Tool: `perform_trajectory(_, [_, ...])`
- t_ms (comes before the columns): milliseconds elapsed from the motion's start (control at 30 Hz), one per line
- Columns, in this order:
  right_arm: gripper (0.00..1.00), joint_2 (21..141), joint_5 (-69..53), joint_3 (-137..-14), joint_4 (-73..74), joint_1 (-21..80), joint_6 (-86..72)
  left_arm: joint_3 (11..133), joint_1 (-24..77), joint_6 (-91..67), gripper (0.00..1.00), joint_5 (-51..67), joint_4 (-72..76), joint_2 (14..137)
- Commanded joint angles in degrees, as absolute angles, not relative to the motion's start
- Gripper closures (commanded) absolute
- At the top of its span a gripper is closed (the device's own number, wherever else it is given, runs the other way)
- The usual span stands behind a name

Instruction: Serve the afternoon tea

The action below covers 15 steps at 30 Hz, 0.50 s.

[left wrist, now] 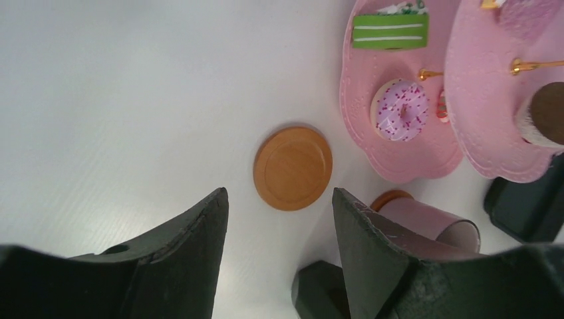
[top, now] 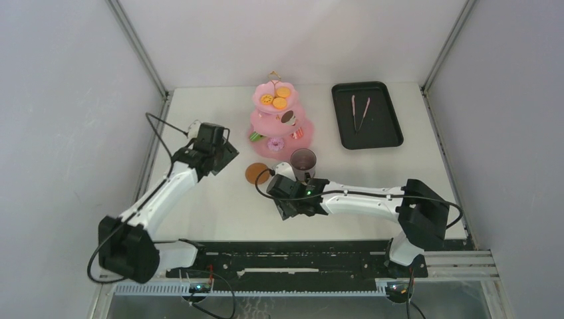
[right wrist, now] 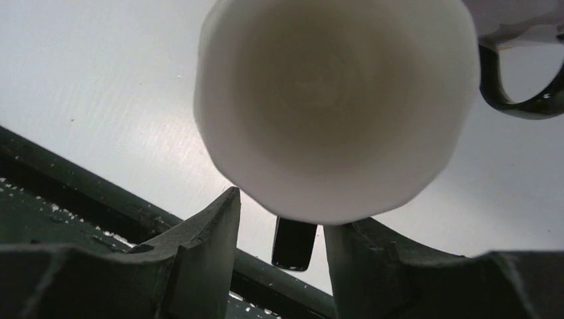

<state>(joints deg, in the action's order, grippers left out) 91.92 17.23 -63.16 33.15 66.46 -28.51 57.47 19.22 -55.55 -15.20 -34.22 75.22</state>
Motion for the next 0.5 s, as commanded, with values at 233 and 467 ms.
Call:
perform_trajectory(233, [0.68, 97.5, 17.2, -64.1, 26.7, 66.1, -33.7, 47.3, 19.9, -59.1, 0.36, -21.4, -38.5, 51.5])
perform_trajectory(467, [1.00, 99.2, 21.7, -69.9, 28.6, 68.5, -36.7, 47.7, 19.9, -56.5, 0.37, -22.2, -43.9, 43.4])
